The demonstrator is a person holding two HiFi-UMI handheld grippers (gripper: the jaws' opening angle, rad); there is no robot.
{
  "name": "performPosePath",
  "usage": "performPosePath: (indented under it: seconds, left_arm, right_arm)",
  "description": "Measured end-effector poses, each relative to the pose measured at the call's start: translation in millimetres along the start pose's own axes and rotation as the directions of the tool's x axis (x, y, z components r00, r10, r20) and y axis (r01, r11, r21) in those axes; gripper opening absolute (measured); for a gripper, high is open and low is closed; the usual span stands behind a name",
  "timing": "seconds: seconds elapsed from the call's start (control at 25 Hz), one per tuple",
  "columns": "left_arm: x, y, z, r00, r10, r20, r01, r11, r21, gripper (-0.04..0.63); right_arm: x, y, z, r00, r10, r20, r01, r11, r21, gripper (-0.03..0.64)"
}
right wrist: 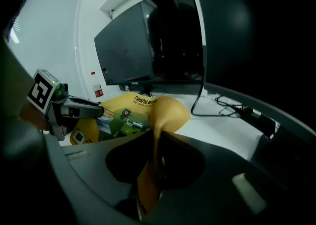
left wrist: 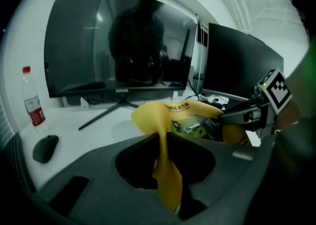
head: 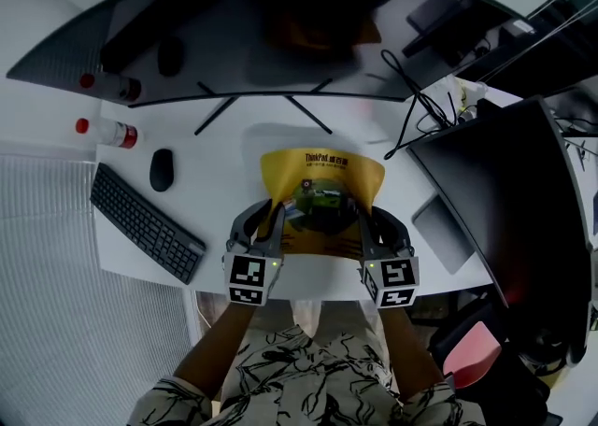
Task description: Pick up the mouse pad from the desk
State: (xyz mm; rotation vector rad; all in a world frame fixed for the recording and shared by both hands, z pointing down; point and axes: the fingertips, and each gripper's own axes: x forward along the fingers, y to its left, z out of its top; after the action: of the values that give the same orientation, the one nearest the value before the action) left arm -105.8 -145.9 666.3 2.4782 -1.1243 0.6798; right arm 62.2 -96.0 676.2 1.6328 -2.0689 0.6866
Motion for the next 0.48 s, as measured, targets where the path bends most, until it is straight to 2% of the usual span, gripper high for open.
performPosePath:
  seconds: [0.28, 0.48]
  left_arm:
    - [-16.9, 18.0, 58.6, 0.992, 0.026, 0.126, -0.028, 0.999, 0.014, 0.071]
    - [-48.9, 19.9, 107.2, 0.971, 0.056, 0.231, -0.066, 0.997, 0.033, 0.071]
  right_arm:
    - [-6.9, -0.1, 76.4, 0.989, -0.002, 0.150, 0.009, 0.999, -0.045, 0.068]
    - [-33.0, 10.3, 119.5, 0.971, 0.021, 0.238, -0.003, 0.997, -0.077, 0.067]
